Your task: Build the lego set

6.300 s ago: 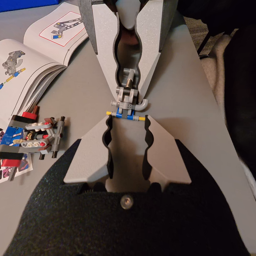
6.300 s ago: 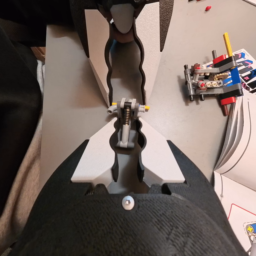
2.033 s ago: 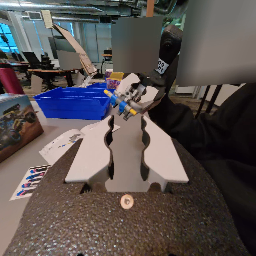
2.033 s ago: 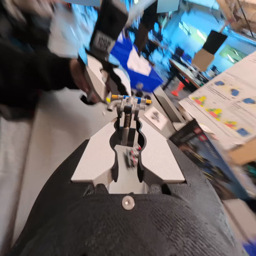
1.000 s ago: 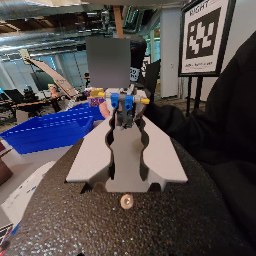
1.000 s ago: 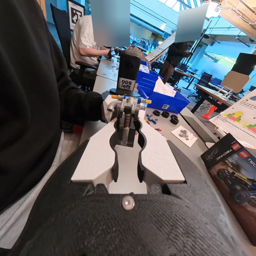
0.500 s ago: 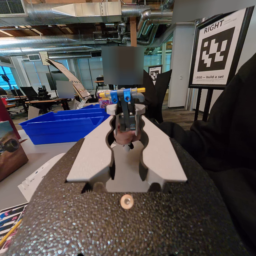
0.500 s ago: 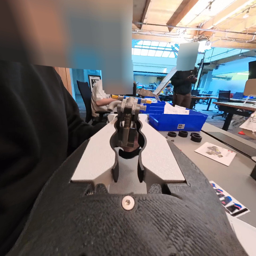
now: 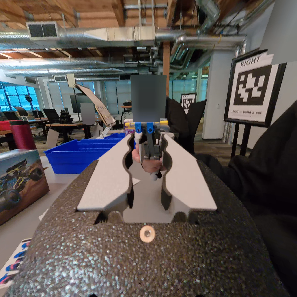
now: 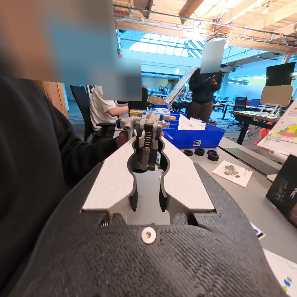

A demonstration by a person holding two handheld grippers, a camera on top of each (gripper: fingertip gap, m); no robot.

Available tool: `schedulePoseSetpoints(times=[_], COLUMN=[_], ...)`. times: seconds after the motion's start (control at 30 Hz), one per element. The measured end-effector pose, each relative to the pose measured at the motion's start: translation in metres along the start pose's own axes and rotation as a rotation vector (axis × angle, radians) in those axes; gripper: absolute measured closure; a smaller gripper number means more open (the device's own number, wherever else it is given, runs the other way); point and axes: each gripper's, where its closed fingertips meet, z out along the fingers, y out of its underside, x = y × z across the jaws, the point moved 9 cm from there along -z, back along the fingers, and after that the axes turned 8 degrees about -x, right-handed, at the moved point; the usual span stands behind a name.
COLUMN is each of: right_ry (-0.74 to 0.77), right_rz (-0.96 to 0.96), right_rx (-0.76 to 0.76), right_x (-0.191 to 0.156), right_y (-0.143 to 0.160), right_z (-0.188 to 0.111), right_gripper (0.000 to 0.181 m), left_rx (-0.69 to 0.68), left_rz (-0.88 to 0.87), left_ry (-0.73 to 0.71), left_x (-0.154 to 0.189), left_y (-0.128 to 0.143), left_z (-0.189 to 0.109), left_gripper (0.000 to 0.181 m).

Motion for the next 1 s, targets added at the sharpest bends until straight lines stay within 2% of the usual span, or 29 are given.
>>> schedulePoseSetpoints(times=[0.3, 0.4, 0.53, 0.73, 0.87, 1.0], right_ry=[0.043, 0.036, 0.062, 0.153, 0.123, 0.104], right_rz=[-0.129, -0.139, -0.195, -0.222, -0.187, -0.178], right_rx=[0.072, 0.134, 0.176, 0.243, 0.281, 0.252], right_x=[-0.022, -0.029, -0.034, -0.035, -0.037, -0.039], right_y=[-0.046, -0.059, -0.067, -0.074, -0.072, -0.067], right_z=[0.041, 0.051, 0.059, 0.065, 0.069, 0.075], right_gripper=[0.160, 0.160, 0.160, 0.159, 0.160, 0.159], left_rx=[0.231, 0.250, 0.309, 0.387, 0.375, 0.391], left_rz=[-0.085, -0.062, -0.070, -0.051, -0.052, -0.083], left_ry=[0.017, 0.036, 0.036, -0.064, -0.081, -0.044], left_x=[0.012, 0.020, 0.025, 0.027, 0.029, 0.029], left_y=[-0.037, -0.044, -0.052, -0.062, -0.064, -0.063], left_z=[-0.021, -0.021, -0.024, -0.030, -0.031, -0.029], left_gripper=[0.155, 0.157, 0.157, 0.163, 0.163, 0.162])
